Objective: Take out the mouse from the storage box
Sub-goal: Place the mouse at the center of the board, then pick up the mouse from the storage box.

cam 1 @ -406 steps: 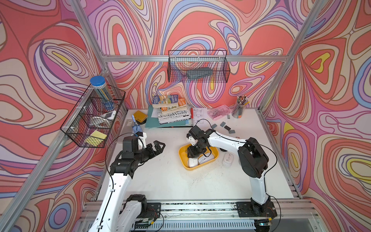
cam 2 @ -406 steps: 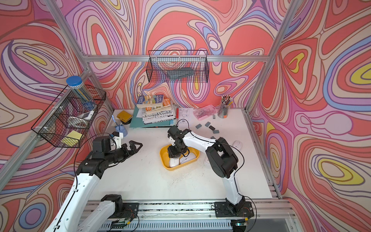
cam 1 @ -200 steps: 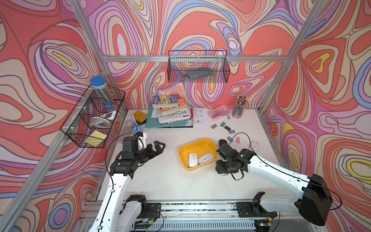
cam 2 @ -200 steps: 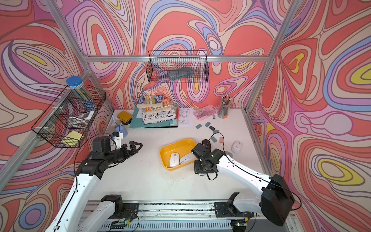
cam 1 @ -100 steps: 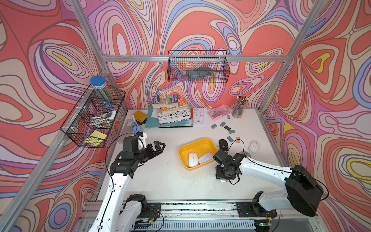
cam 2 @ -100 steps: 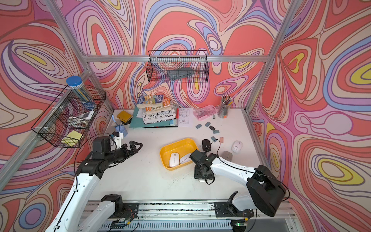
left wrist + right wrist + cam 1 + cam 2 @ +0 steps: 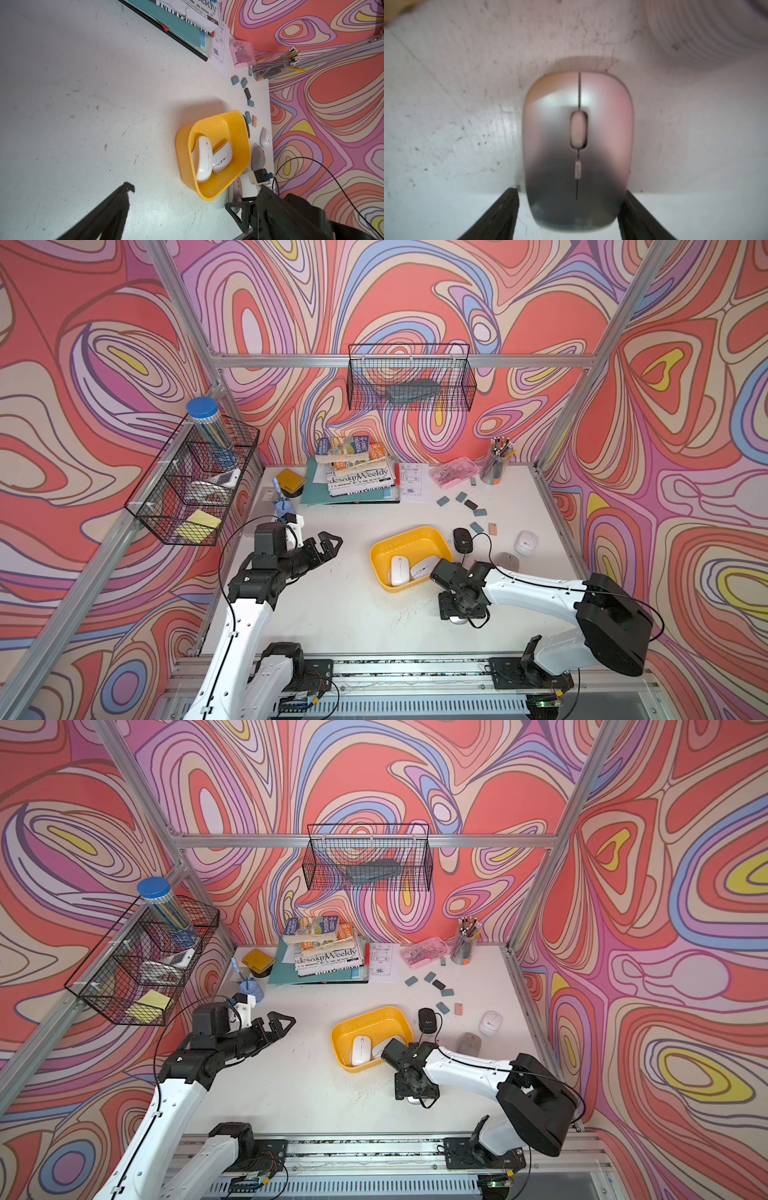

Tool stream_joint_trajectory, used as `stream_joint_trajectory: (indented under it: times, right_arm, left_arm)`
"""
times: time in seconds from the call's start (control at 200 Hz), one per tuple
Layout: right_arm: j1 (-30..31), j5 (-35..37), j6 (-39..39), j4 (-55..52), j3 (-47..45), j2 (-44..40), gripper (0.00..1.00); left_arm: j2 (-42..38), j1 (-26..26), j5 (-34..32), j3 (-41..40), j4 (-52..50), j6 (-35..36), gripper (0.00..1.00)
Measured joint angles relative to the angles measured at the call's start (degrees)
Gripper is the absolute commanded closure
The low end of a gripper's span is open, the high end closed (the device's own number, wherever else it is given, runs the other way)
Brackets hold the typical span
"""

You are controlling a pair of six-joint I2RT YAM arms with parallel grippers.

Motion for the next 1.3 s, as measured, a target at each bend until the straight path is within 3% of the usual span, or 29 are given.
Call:
stream_joint_trajectory:
  times: [0.245, 0.486, 0.626, 1.097, 1.302]
  right_arm:
    - [5.2, 5.0, -0.3, -7.7, 21.7, -3.1, 0.22]
    - [5.0, 9.4, -5.7, -5.9, 36.2, 18.5, 0.16]
    - [3.2, 8.7, -6.6, -2.9, 37.9, 25.6, 0.15]
    - [-1.1, 1.4, -7.6, 7.9, 36.4, 30.8, 0.15]
    - [-1.1, -0.5, -8.6, 8.1, 36.8, 34.0, 0.23]
  left_arm:
    - [0.2, 0.0, 0.4, 0.0, 0.2, 0.0, 0.01]
    - [0.0, 0.0, 0.4, 0.0, 0.2, 0.0, 0.01]
    - [0.0, 0.0, 0.4, 0.0, 0.2, 0.0, 0.01]
    - [-0.1, 0.0, 0.7, -0.2, 0.2, 0.0, 0.01]
    - [-0.1, 0.0, 0.8, -0.2, 0.2, 0.0, 0.01]
